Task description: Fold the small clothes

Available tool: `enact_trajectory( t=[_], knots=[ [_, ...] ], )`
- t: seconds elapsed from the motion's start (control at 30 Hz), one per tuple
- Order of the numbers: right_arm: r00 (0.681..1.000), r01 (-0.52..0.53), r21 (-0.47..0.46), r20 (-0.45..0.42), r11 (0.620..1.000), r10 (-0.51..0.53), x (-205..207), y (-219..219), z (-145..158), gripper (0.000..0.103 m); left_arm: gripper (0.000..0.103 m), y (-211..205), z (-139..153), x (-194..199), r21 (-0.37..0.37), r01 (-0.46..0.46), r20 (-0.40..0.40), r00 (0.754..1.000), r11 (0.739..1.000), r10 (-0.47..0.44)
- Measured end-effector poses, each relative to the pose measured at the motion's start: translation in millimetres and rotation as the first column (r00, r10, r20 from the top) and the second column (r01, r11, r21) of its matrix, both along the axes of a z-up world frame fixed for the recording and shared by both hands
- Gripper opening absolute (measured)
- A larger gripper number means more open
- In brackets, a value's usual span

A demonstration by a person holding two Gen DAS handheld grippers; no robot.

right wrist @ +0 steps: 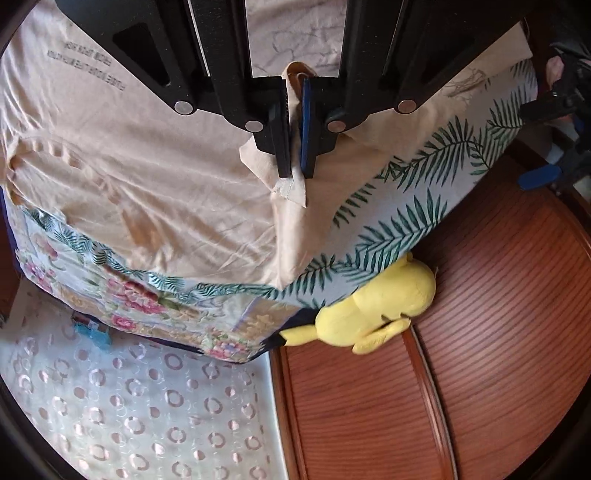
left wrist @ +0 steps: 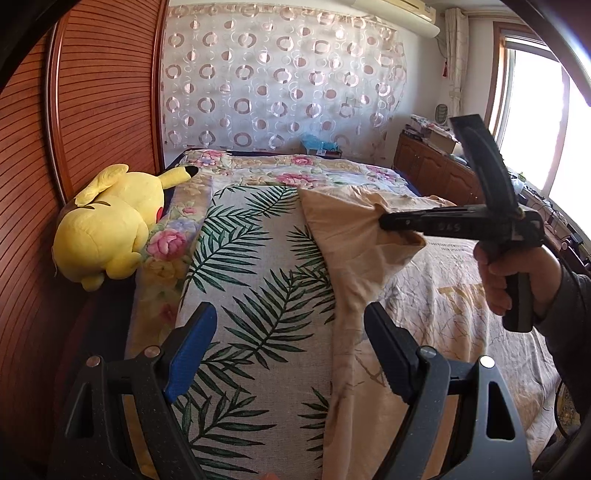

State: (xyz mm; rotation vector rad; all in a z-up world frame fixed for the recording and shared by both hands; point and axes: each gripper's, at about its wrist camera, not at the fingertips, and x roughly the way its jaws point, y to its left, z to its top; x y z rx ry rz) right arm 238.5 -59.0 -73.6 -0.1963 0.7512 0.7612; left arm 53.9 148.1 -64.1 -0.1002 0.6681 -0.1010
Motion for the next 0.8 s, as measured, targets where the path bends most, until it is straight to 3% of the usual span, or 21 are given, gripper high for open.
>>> enact_trajectory(
  t=[0.27,0.53,0.6,0.67,0.8],
  knots=[
    [0.993,0.119,-0.004,0.021,0.993,-0.119,-4,-28,1,0.007,0.082,-13,0,4,-0.006,0.021,-0.006,1.000,1.000,-0.021],
    [0.985,0.171,-0.022,0.037,0.985,-0.170,-12,-42,2,0.007,0.082,-31,-5,17,0.005,0.050,-0.041,0.998,0.999,-0.050],
    [0.983,0.179,-0.035,0.042,0.983,-0.178,-16,-48,3,0.013,0.082,-34,-6,20,0.004,0.054,-0.049,0.997,0.999,-0.054],
    [0.983,0.180,-0.048,0.041,0.983,-0.178,-24,-58,2,0.031,0.082,-39,-7,24,-0.004,0.067,-0.054,0.996,0.998,-0.068],
    [0.982,0.191,-0.124,0.031,0.974,-0.189,-40,-81,-8,0.036,0.083,-49,-8,28,-0.014,0.102,-0.056,0.993,0.995,-0.102]
  ],
)
